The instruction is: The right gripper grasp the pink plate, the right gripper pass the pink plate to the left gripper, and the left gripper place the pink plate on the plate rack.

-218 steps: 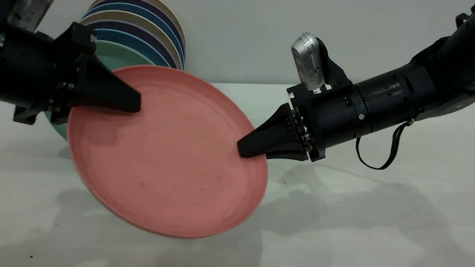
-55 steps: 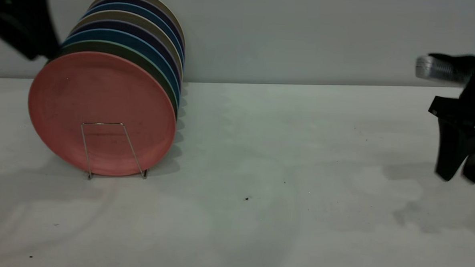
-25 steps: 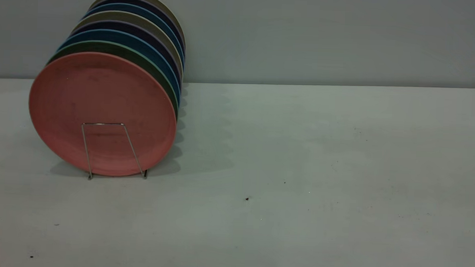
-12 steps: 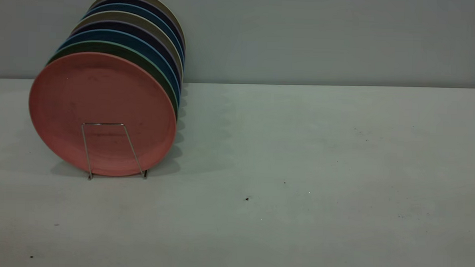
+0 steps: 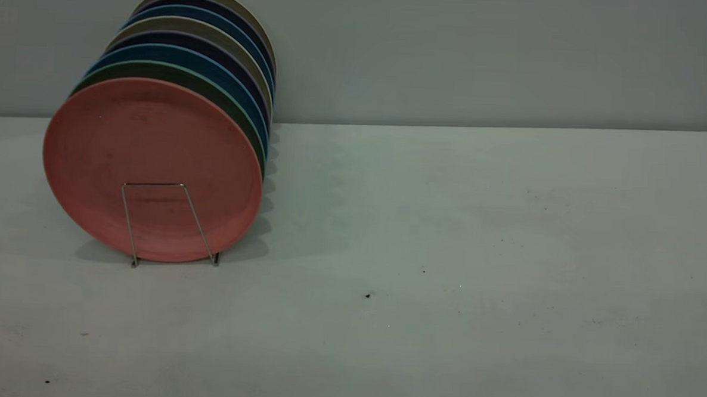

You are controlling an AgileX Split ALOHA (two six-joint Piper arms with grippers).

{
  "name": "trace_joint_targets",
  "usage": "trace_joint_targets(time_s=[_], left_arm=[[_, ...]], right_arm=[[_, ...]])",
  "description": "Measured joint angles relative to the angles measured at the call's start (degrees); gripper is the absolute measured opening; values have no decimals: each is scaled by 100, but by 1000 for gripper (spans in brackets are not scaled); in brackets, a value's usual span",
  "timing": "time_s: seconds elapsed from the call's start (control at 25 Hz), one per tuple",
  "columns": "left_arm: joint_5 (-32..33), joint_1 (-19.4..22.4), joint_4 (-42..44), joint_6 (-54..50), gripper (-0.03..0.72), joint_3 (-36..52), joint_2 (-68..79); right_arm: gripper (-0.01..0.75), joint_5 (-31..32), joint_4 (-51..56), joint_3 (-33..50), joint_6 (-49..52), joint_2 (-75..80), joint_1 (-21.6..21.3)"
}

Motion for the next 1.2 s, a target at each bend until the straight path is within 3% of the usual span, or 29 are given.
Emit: trace_joint_targets(time_s=[0.6,0.96,1.2], left_arm=[[-6,0,4,-16,402,9,0],[-12,-48,4,-16,402,9,-264],[-12,-354,4,-24,402,9,-392]], right_arm=[[417,-5,0,0,-7,-26,-6],[417,-5,19,0,-7,-1044,-926],[417,25,19,0,-7,-1538,-1017]])
